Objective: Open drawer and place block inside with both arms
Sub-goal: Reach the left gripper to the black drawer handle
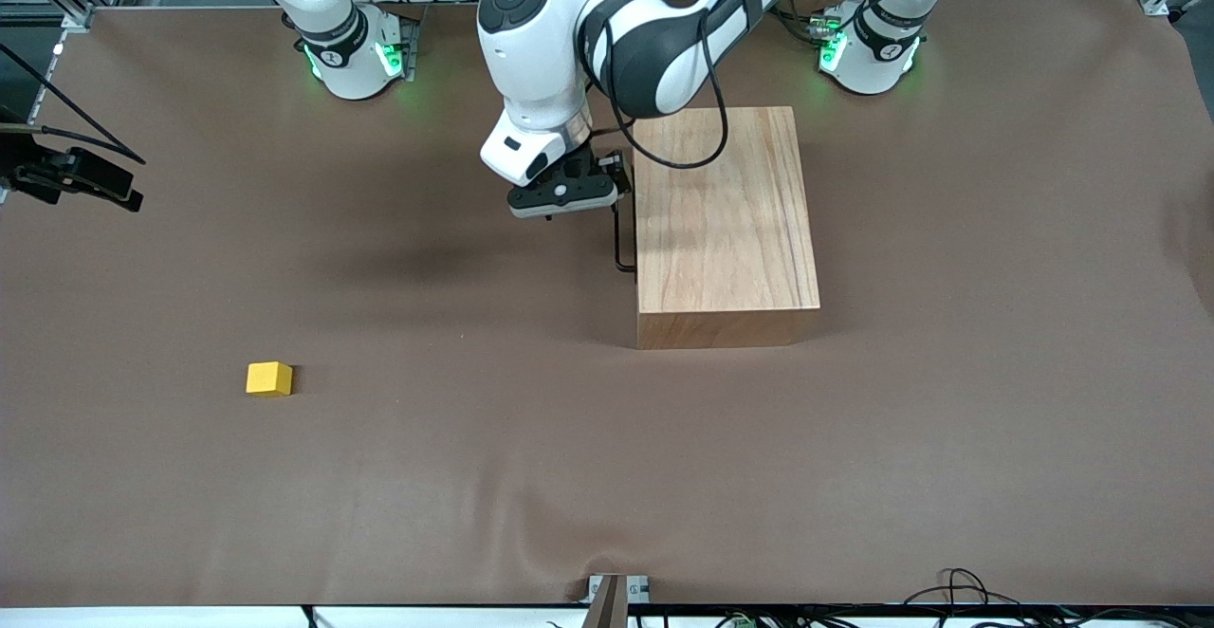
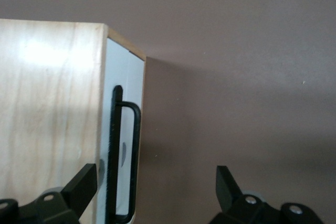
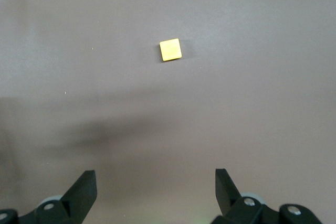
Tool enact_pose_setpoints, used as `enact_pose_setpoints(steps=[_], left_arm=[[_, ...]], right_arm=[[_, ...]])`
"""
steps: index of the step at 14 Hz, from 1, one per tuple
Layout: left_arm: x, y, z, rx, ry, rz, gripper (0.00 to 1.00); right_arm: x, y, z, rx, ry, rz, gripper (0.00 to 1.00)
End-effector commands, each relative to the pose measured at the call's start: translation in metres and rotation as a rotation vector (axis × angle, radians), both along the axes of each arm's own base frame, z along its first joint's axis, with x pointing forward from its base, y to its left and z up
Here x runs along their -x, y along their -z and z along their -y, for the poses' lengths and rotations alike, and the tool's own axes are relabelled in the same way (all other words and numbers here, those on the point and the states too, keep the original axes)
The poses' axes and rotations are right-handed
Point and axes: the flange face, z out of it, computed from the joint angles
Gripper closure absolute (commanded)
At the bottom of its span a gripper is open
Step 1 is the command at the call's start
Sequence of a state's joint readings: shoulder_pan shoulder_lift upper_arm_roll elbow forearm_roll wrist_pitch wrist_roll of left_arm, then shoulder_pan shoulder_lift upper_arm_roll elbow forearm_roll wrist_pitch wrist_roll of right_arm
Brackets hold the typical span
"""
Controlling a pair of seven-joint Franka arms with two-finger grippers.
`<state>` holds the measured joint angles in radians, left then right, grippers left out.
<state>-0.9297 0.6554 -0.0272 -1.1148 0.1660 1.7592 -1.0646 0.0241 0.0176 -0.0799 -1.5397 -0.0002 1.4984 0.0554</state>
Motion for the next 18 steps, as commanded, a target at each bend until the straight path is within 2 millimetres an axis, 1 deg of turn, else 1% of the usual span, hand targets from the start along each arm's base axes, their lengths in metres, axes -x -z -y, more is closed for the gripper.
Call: enact_pose_setpoints(steps=[1,2,3,5,7,9,14,18], left_arm=[[-0.003,0.002,0.01,0.006,0.005,0.041,0.0],[-0.002,0.006,0.01,0.001,0.005,0.038,0.0],[-0.002,0.017,0.012,-0.01,0.006,0.028,0.0],[0.011,0.042,0.022,-0.045,0.034,0.013,0.0],[0.015,0.061,0.026,-0.066,0.041,-0.003,0.0],[0.02,0.074,0.029,-0.083,0.05,-0.014,0.0],[0.021,0.089,0.027,-0.119,0.061,-0.031,0.0],[0.021,0.112,0.022,-0.168,0.052,-0.061,0.0]], right_arm=[[-0.002,-0.003,-0.002,0.004,0.008,0.003,0.0],[-0.002,-0.003,-0.002,0.004,0.008,0.003,0.0],[-0.002,-0.003,-0.002,0.004,0.008,0.003,0.0],[-0.002,-0.003,-0.002,0.004,0.008,0.003,0.0],[-0.002,-0.003,-0.002,0.004,0.008,0.003,0.0],[-0.002,-0.003,-0.002,0.003,0.008,0.004,0.0],[-0.002,-0.003,-0.002,0.003,0.008,0.004,0.0],[-0.001,-0.002,-0.003,0.002,0.007,-0.004,0.0]])
